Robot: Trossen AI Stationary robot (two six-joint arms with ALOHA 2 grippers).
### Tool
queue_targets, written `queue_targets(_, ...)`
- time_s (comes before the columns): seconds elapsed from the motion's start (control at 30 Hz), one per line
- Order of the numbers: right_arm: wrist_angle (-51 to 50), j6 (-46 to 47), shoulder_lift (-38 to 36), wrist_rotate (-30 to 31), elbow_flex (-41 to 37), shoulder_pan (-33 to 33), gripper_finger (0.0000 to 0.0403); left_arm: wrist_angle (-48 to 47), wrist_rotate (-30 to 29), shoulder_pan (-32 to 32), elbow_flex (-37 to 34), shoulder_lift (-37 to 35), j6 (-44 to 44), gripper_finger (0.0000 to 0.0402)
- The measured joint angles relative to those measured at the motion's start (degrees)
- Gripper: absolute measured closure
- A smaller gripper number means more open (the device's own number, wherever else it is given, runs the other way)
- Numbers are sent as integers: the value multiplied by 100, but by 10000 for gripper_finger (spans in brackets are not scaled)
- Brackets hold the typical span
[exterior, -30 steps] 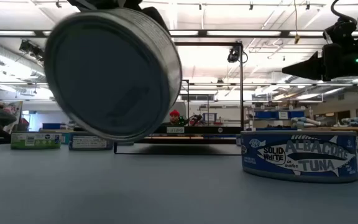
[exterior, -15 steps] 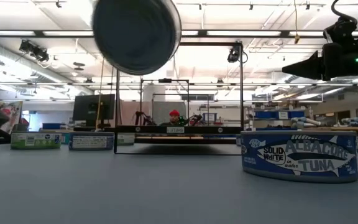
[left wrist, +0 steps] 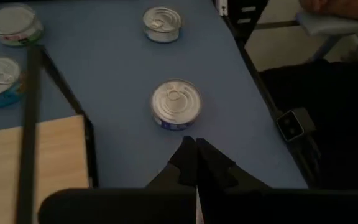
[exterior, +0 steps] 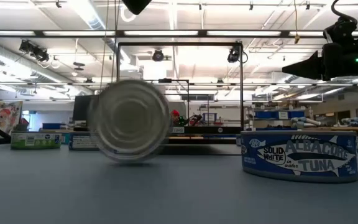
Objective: Stack canned seafood by type on shelf
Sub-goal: Put the green tuna can on the shelf
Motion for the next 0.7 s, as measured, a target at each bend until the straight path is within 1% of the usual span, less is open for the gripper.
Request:
queue_targets(0.27,-2,0,0,-1,-1,2,373,2,29,-353,-20,318,-208,401)
queue_targets(0.37,-2,0,0,0,0,1,375,-4,-36,-585,-27,514,-336,392)
queue_targets(0.43,-2,0,1,0,0,2,376,-18,-188,-779,-28,691,-304,377)
queue_targets(0.53,-2,0,0,0,-1,0,374,-110,-606,-1133,-28,1018,-27,349)
queue_targets(0.6,-2,0,0,0,1,1,372,-143,-847,-1350,-31,1264,282,328)
queue_targets(0.7,-2,0,2,0,-1,0,371,-113,-1051,-1634,-39,1581,872,300)
